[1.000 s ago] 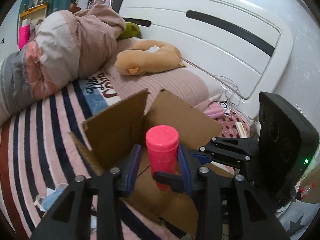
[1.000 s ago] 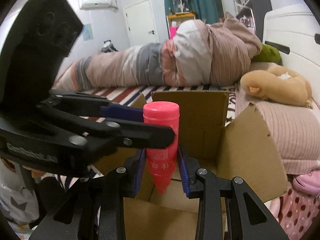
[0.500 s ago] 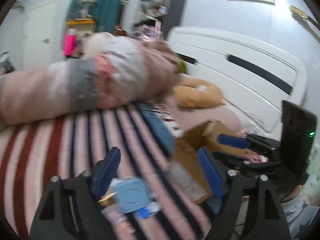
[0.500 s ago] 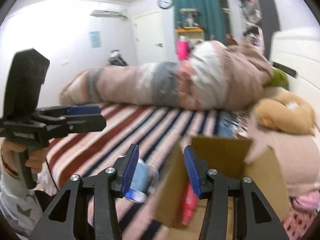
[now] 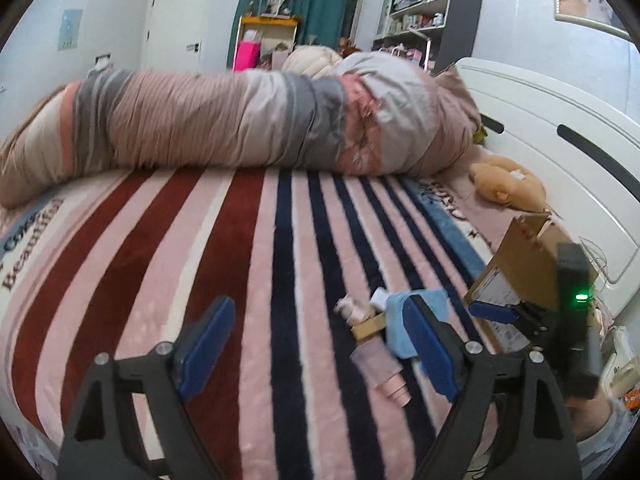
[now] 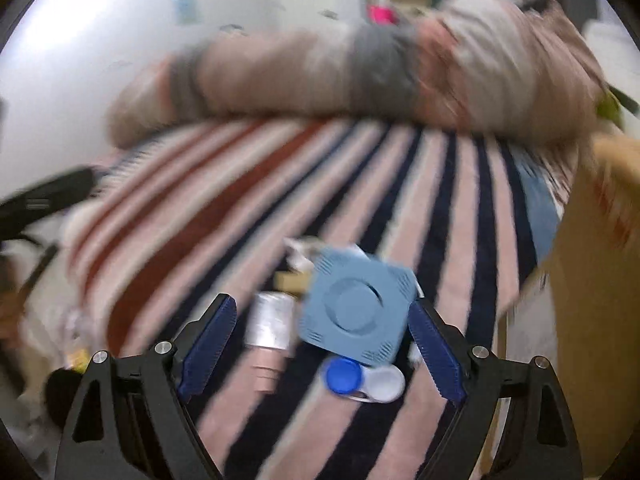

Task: Organize rigid objects
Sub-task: 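Grasp the light-blue square device with the right gripper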

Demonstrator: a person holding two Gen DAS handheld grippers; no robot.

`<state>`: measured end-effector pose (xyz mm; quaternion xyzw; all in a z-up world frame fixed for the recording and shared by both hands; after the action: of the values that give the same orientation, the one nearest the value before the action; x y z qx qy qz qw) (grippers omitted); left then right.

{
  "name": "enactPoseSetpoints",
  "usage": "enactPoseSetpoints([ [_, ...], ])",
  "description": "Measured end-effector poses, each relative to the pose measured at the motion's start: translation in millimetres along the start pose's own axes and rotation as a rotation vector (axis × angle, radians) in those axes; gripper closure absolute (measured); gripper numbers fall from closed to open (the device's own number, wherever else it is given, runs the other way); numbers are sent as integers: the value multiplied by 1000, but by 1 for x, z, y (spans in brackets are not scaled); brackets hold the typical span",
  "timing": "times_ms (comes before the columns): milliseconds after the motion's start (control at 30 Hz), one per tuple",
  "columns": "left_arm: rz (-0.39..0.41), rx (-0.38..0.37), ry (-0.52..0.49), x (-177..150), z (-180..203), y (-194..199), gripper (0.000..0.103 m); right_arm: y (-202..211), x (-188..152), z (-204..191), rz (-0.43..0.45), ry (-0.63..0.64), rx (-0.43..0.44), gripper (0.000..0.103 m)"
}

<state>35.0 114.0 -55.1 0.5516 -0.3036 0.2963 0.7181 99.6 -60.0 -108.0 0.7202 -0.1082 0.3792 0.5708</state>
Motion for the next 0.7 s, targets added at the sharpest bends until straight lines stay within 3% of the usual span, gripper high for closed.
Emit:
enactPoseSetpoints([
  [367, -27, -4, 46, -23, -20, -9, 19, -57, -18, 15, -5, -218, -83, 16],
  [567, -31, -1, 60, -25, -26, -9, 19, -71, -8, 15, 31, -206, -147, 19],
  [700, -33, -9, 54, -24, -22, -9, 19, -71, -7, 13, 40, -180, -146, 22],
])
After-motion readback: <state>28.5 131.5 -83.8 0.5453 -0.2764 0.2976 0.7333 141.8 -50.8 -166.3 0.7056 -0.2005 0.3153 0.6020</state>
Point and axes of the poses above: each gripper's, at about its wrist camera, not at the fingertips, and y roughly against the way its jaws point, z to its right, x to its top, the point moved 5 cm from there along -y, roughly the way its jaws point, and after that the axes turned 3 degrees about -x, right-handed, at the moved point
